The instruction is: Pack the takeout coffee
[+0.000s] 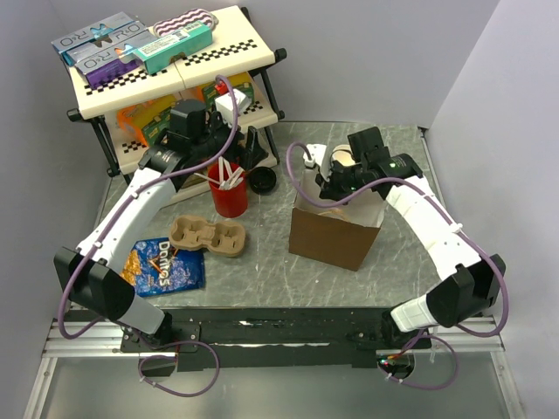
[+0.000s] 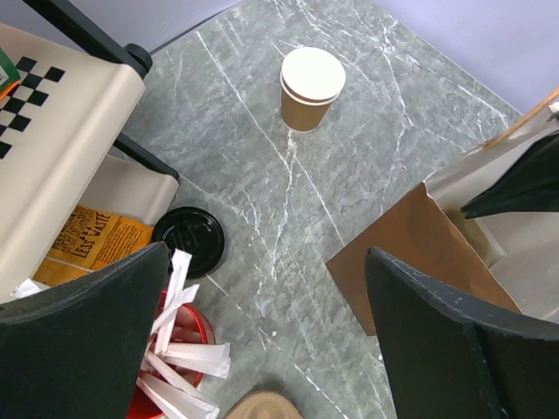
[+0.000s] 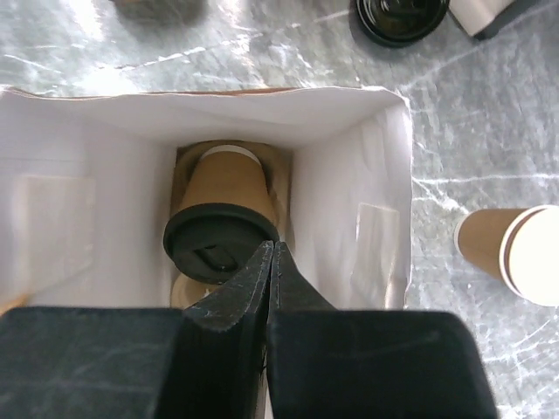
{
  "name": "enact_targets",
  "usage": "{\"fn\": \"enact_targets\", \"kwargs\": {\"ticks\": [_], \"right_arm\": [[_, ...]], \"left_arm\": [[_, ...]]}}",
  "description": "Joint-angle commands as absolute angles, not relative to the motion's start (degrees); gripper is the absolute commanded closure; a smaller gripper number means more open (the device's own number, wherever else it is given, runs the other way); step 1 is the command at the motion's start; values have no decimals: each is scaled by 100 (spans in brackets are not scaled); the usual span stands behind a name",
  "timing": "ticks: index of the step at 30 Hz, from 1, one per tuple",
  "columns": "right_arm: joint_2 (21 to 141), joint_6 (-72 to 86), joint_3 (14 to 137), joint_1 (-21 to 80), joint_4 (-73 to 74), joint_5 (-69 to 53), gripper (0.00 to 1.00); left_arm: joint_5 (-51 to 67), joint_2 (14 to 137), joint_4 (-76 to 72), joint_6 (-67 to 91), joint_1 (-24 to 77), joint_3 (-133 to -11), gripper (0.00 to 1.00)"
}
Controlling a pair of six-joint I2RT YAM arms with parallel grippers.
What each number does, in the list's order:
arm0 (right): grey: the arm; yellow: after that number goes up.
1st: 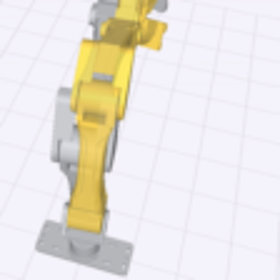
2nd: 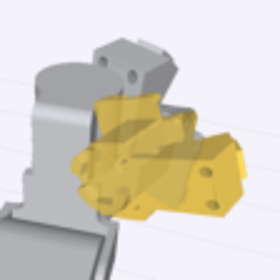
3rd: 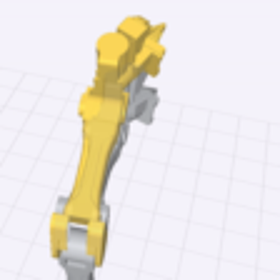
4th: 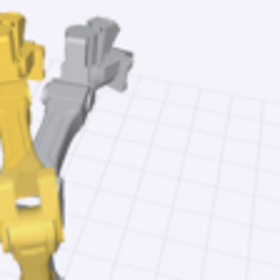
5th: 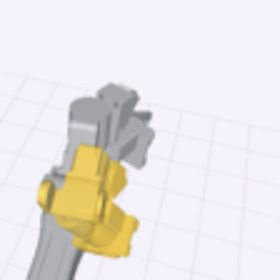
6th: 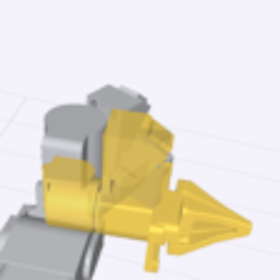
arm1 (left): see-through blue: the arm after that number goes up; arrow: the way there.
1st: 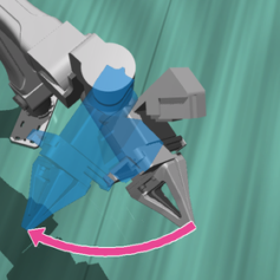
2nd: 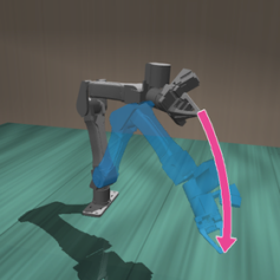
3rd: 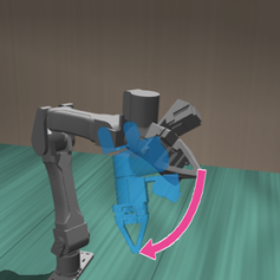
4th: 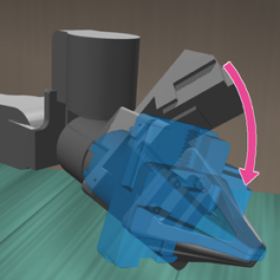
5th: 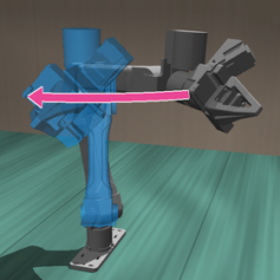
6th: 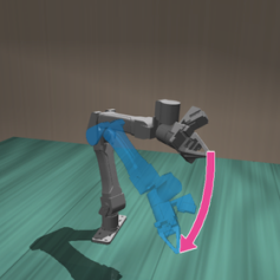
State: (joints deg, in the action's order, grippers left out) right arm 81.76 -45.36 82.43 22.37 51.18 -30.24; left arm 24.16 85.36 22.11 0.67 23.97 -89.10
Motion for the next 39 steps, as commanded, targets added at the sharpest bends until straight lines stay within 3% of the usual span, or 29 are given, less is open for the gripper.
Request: {"fn": "enact_targets", "kwargs": {"ticks": [1, 25, 39], "right_arm": [[7980, -4772, 8596, 2285, 5493, -3471, 100], [8947, -5695, 8385, 2513, 5370, -3305, 100], [7551, -6477, 7770, 2540, 5422, -3726, 100]], "left_arm": [[2505, 8604, 2083, 114, 2364, -9079, 1], [2417, 8543, 2118, 70, 2338, -9000, 1], [2505, 8560, 2066, 131, 2312, -8930, 1]]}}
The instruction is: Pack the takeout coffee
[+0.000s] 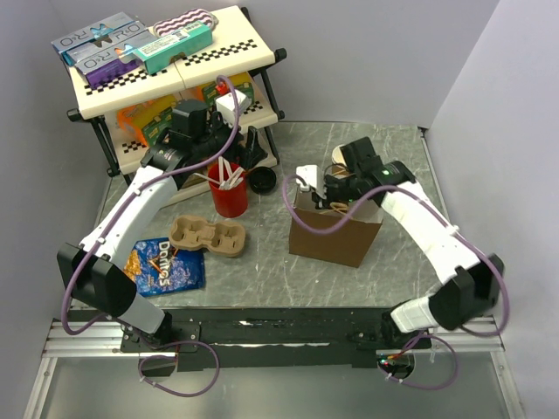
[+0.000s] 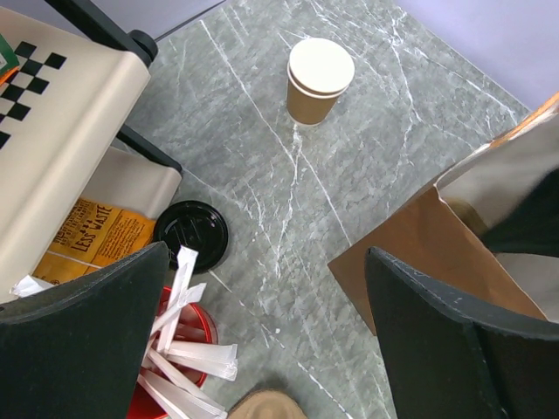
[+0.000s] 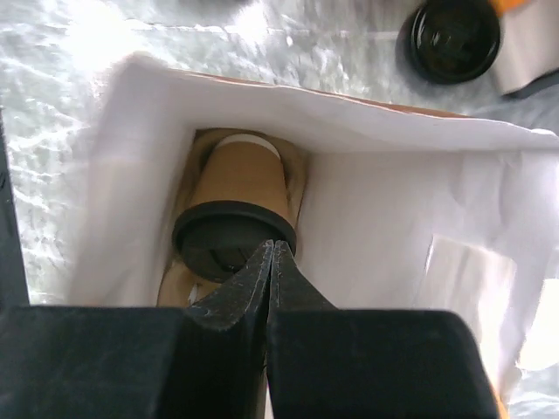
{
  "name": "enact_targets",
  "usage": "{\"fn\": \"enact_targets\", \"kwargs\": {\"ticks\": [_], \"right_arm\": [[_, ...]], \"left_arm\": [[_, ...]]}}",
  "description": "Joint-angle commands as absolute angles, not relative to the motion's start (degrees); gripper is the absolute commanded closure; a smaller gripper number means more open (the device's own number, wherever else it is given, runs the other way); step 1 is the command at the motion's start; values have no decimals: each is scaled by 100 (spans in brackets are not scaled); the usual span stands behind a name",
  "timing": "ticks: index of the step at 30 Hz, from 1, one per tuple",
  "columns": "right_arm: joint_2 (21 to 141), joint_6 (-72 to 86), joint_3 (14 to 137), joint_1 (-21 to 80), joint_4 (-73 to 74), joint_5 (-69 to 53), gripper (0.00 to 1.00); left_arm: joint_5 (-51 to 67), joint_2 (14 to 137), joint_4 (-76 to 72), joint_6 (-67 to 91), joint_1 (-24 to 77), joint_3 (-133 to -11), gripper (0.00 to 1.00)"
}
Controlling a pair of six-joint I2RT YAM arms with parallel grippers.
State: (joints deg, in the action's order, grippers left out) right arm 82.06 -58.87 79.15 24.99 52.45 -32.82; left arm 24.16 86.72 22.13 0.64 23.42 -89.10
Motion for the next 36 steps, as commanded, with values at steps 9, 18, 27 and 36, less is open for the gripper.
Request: {"fn": "enact_targets", "kwargs": {"ticks": [9, 18, 27, 36], "right_arm": [[8084, -7119, 8137, 2549, 6116, -3753, 100], [8868, -7119, 8578, 2531, 6276, -3946, 100], [9009, -6873, 8289, 2478, 5872, -3990, 100], [8798, -6601, 8086, 2443, 5169, -3780, 100]], "left_arm": [[2558, 8587, 2030, 176, 2312, -8903, 1], [2496, 8534, 2057, 105, 2294, -8868, 1], [2487, 8525, 2083, 105, 2285, -8859, 1], [2496, 8525, 2171, 62, 2285, -8912, 1]]}}
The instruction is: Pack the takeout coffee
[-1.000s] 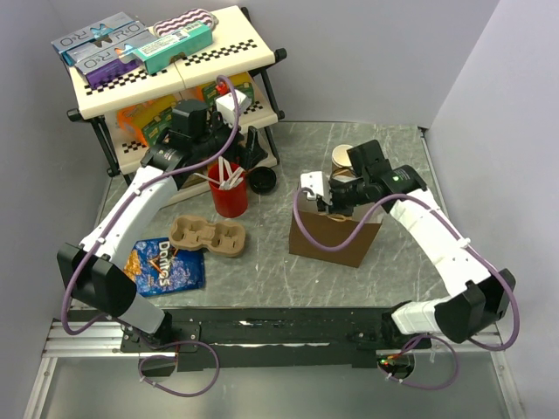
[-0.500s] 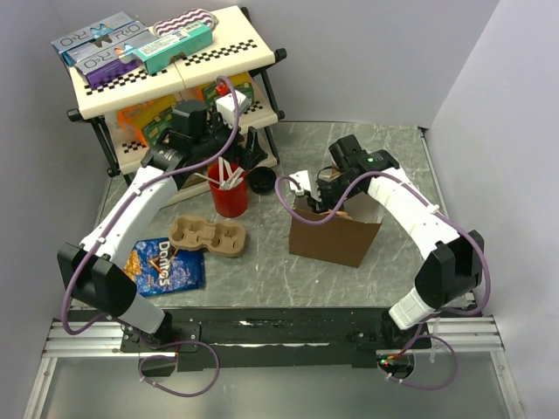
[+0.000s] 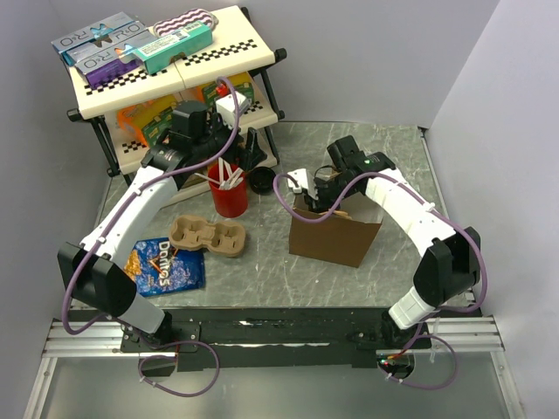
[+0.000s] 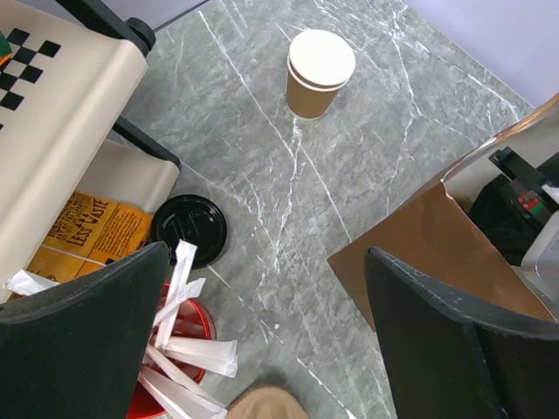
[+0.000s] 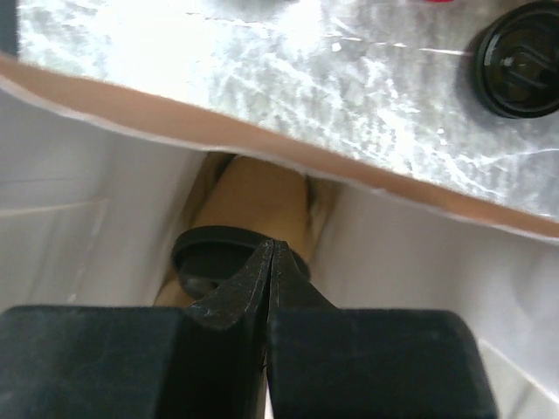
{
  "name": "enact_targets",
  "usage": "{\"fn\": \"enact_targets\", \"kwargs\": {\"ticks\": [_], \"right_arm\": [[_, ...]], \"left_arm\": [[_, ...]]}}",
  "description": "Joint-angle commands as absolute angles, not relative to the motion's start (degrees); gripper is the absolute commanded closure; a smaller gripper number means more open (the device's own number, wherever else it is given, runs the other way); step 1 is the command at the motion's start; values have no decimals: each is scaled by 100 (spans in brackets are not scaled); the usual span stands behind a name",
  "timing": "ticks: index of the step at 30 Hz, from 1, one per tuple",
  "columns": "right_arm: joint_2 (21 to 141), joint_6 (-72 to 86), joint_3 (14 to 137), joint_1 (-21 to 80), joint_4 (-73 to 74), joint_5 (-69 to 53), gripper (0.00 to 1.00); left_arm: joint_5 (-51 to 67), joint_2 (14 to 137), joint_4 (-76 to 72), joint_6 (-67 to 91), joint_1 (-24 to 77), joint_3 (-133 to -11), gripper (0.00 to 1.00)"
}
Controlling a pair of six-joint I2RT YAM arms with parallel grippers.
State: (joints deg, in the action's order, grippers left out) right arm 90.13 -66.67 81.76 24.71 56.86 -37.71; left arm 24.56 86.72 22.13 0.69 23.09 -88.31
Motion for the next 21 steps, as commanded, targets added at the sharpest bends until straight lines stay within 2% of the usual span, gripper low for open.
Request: {"fn": "enact_targets", "kwargs": {"ticks": [1, 21], "right_arm": [[8754, -6592, 8016, 2435, 5064, -3675, 100], [8921, -6521, 7489, 2443, 4254, -3261, 100]], "left_arm": [[2496, 8534, 2162, 62, 2285, -8912, 1], [2531, 8604, 2127, 62, 2285, -8921, 1]]}}
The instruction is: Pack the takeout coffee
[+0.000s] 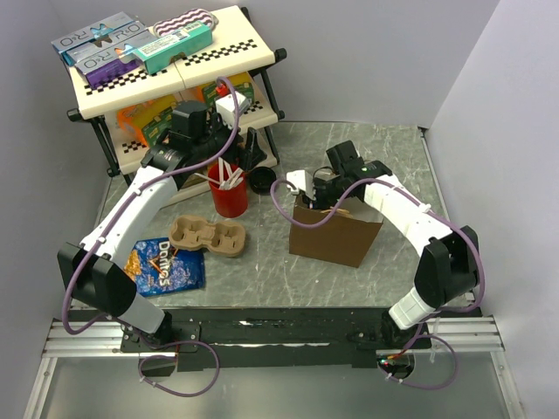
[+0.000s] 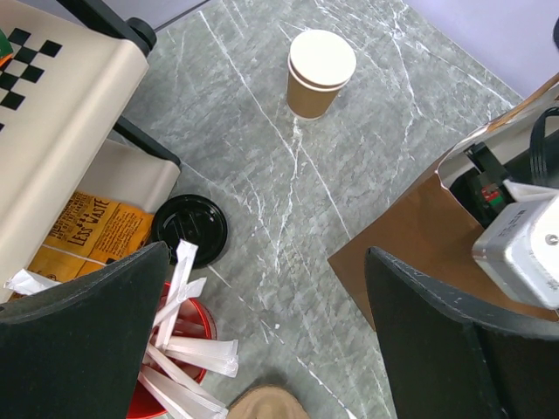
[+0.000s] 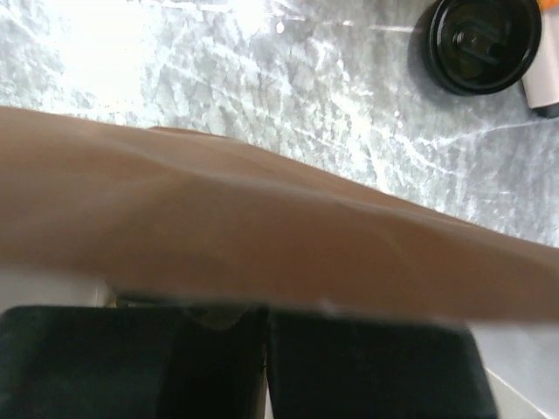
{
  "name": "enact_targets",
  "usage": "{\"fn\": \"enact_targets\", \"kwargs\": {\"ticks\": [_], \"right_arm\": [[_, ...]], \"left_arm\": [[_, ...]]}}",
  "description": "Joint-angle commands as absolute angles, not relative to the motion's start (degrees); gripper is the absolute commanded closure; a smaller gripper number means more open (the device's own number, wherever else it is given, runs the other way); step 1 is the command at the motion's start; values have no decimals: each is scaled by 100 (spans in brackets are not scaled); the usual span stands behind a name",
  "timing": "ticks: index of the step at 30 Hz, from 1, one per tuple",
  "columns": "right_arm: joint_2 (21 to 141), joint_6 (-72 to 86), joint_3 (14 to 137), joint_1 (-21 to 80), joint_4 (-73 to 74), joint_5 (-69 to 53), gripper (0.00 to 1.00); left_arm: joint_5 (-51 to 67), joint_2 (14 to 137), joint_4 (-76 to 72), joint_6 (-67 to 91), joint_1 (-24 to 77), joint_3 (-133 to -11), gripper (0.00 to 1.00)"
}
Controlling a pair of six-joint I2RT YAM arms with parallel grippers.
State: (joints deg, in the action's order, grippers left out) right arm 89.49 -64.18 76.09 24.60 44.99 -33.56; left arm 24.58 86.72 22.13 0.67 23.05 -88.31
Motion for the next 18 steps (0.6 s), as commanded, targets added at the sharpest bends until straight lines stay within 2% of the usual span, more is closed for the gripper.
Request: {"fn": "enact_targets", "kwargs": {"ticks": [1, 18], "right_arm": [[8903, -6539, 7445, 2452, 4245, -3252, 100], [8596, -6223, 7268, 2452, 4017, -3103, 100]], "left_arm": [[2531, 8596, 2136, 62, 2285, -8921, 1], [2593, 8526, 2057, 79, 2285, -8815, 1]]}}
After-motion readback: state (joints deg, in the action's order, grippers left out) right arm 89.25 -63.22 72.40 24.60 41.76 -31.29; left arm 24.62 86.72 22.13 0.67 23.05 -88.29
